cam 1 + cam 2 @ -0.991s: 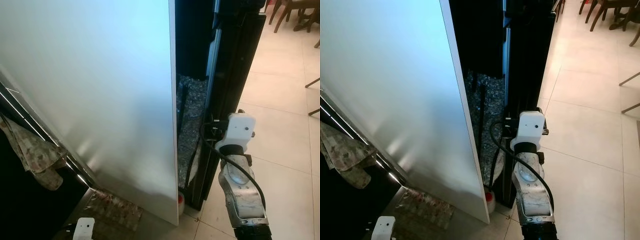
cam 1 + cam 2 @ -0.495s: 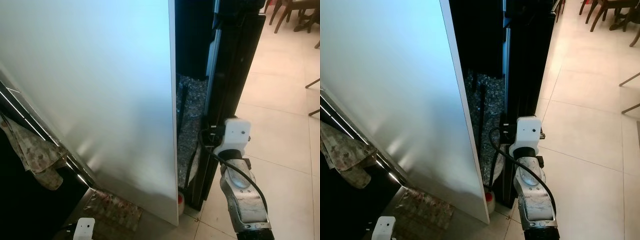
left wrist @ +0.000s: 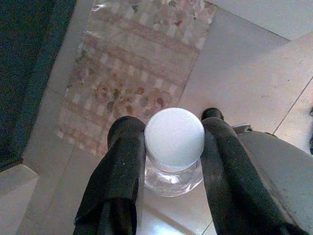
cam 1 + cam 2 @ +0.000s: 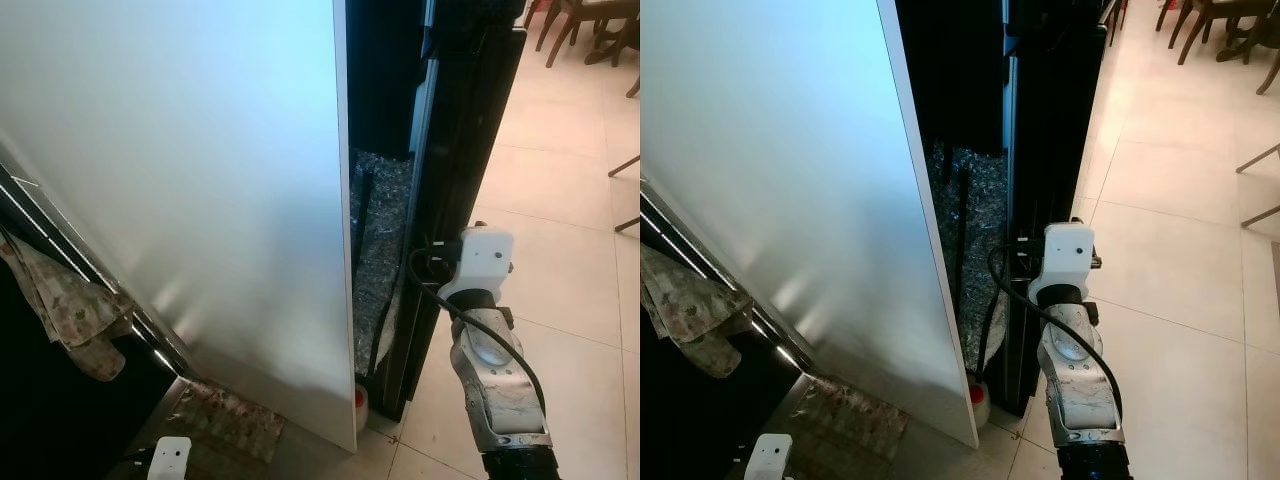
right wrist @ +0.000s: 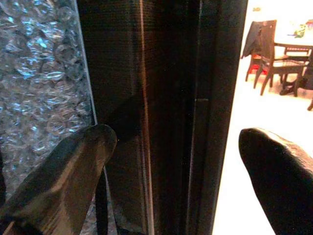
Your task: Restocking fridge
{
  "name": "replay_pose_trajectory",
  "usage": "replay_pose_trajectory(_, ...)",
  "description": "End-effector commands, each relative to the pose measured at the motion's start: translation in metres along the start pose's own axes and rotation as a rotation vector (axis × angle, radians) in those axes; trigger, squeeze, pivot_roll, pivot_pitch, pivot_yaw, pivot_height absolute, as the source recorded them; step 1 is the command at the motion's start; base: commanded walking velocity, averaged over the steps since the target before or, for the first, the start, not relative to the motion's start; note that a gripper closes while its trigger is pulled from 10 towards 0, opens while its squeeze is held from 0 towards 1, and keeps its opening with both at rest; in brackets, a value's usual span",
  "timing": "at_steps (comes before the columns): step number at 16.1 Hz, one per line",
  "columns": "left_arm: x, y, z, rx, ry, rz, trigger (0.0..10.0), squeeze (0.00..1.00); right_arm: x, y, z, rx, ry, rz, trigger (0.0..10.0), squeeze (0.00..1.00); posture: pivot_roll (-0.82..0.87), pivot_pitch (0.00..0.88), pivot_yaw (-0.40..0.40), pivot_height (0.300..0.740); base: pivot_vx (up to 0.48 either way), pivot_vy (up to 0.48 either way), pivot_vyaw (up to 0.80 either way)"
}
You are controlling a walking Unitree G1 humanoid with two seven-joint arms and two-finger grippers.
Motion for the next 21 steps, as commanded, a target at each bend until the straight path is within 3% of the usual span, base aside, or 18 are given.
replay_pose_trajectory(1,-0.006,0.001,-0.005,0.011,-0.008,-0.019,10.0,0.0,0.003,-0.001,-0.009,0.034,-0.018,0.002,10.0,0.0,-0.13,0.0,0.114,0.74,0.0,0.0,0.0)
replay_pose_trajectory(5,-0.005,0.001,-0.005,0.011,-0.005,-0.019,10.0,0.0,0.002,0.0,-0.022,0.099,-0.021,-0.004,10.0,0.0,-0.13,0.0,0.112,0.74,0.0,0.0,0.0)
replay_pose_trajectory(14,-0.002,0.001,-0.005,0.016,0.013,-0.011,10.0,0.0,0.014,-0.021,-0.015,0.045,0.006,0.033,10.0,0.0,-0.11,0.0,0.122,0.74,0.0,0.0,0.0)
replay_pose_trajectory(17,-0.001,0.0,-0.005,0.018,0.015,-0.01,10.0,0.0,0.019,-0.024,-0.005,-0.029,0.034,0.051,10.0,0.0,-0.11,0.0,0.128,0.74,0.0,0.0,0.0)
replay_pose_trajectory(21,-0.002,0.001,-0.006,0.017,0.003,-0.017,10.0,0.0,0.007,-0.011,0.02,-0.175,0.049,0.006,10.0,0.0,-0.12,0.0,0.135,0.74,0.0,0.0,0.0)
Point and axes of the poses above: a point about 5 cm out from each wrist's last joint towards the gripper, its own y axis pointing back from the gripper into the wrist, its own x axis along the axis of the wrist's last joint, z = x × y, the point moved 2 cm from there along -y, pointing out of the wrist towards the gripper, and after that the axes turned 13 degrees about y, right-handed, at the moved point
